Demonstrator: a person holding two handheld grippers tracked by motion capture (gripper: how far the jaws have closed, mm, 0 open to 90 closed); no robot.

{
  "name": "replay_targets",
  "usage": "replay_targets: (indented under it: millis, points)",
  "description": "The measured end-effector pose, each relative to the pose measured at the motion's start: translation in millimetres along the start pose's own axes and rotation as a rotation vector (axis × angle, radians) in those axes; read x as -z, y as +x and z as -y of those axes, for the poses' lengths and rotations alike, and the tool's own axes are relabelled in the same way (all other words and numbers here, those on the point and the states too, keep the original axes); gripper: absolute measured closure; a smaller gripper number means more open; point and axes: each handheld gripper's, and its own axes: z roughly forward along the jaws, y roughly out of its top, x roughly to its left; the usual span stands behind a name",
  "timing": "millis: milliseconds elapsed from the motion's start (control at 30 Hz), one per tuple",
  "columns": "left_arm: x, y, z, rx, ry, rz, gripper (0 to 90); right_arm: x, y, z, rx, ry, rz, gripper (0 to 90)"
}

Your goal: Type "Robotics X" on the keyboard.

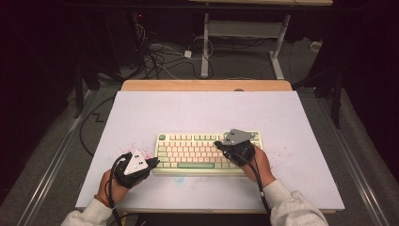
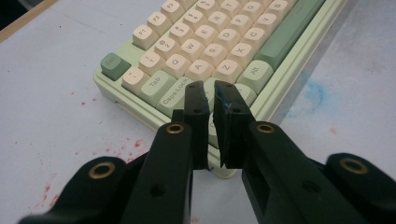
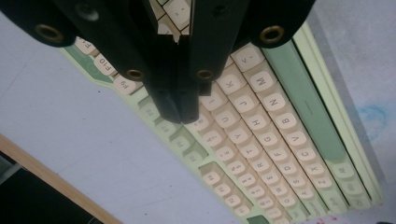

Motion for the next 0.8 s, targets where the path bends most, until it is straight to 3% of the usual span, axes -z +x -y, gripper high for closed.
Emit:
replay_targets:
  millis: [200,267,333,433,600,667,733,800]
  points:
    - [-2.7,-0.3,0.1,-0.005,0.011,-0.013,73.6,8.2,0.8,0.9,0.001,-0.016,-0.001,90.0]
    - [-4.0,-0.5,-0.7,-0.011,0.025,-0.015,60.6,10.3,1.9,1.2,0.003,-0.022,-0.003,90.0]
    - [-4.8,-0.9,-1.0,-0.012,0.024,-0.017,58.3,13.1,2.5,1.6,0.004,-0.03,-0.008,90.0]
    - [-5.0,0.3,-1.5,0.0,0.024,-0.016,46.1,17.7,2.8,2.8,0.003,-0.042,-0.011,89.4]
    - [-3.6,2.1,-1.4,0.03,-0.001,-0.023,36.1,25.4,2.4,6.6,-0.002,-0.074,-0.016,80.6]
    - [-3.0,1.9,-1.6,0.038,-0.011,-0.035,29.9,28.7,2.2,8.2,-0.003,-0.092,-0.016,68.9]
    - [-1.8,1.7,-1.9,0.044,-0.026,-0.043,29.3,32.5,3.0,9.7,-0.001,-0.107,-0.007,61.5]
    - [-1.3,1.0,-2.5,0.05,-0.035,-0.065,21.5,36.8,4.0,11.3,-0.002,-0.121,0.006,52.9]
